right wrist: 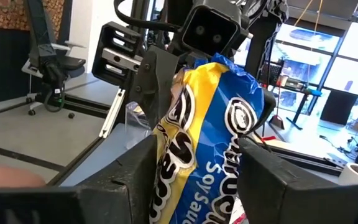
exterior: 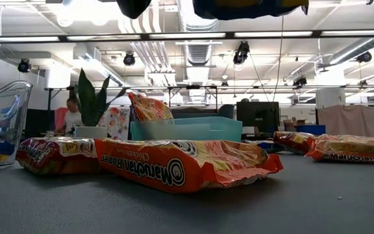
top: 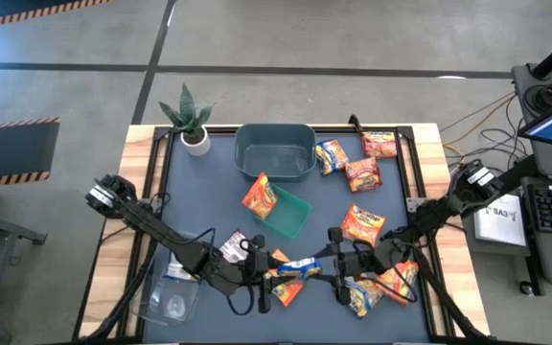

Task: Sort Maruchan noodles
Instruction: Put the blue noodle pack into the transparent bin

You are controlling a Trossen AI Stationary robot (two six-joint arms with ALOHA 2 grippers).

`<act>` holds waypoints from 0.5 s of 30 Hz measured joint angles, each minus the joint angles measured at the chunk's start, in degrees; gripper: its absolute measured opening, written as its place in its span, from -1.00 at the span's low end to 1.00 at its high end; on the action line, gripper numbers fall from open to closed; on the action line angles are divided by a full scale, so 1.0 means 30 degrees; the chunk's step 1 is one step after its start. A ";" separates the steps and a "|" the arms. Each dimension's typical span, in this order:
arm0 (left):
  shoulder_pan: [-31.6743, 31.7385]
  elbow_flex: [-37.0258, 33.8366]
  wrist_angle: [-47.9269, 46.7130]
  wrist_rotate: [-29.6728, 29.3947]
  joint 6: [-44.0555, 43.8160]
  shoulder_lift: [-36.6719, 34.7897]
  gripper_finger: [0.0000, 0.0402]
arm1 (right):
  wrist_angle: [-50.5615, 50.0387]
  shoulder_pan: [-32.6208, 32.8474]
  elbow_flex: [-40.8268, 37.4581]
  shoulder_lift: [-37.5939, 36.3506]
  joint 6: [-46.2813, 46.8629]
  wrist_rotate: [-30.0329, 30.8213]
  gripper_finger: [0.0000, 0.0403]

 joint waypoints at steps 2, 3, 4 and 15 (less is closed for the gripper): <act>-0.0007 0.0000 0.0051 -0.0009 -0.0168 -0.0009 -0.51 | -0.0064 -0.0046 0.0000 -0.0078 -0.0003 -0.0007 -0.07; -0.0017 0.0000 0.0054 -0.0038 -0.0195 -0.0038 -0.51 | -0.0163 -0.0057 0.0000 -0.0177 0.0004 -0.0008 -0.06; -0.0043 0.0000 0.0013 -0.0058 -0.0200 -0.0132 -0.51 | -0.0292 -0.0066 0.0000 -0.0337 0.0004 -0.0013 -0.04; -0.0605 0.0000 -0.7748 0.0497 -0.3136 -0.4858 -0.48 | -0.5576 -0.0056 0.0000 -0.4583 0.1952 0.0376 0.03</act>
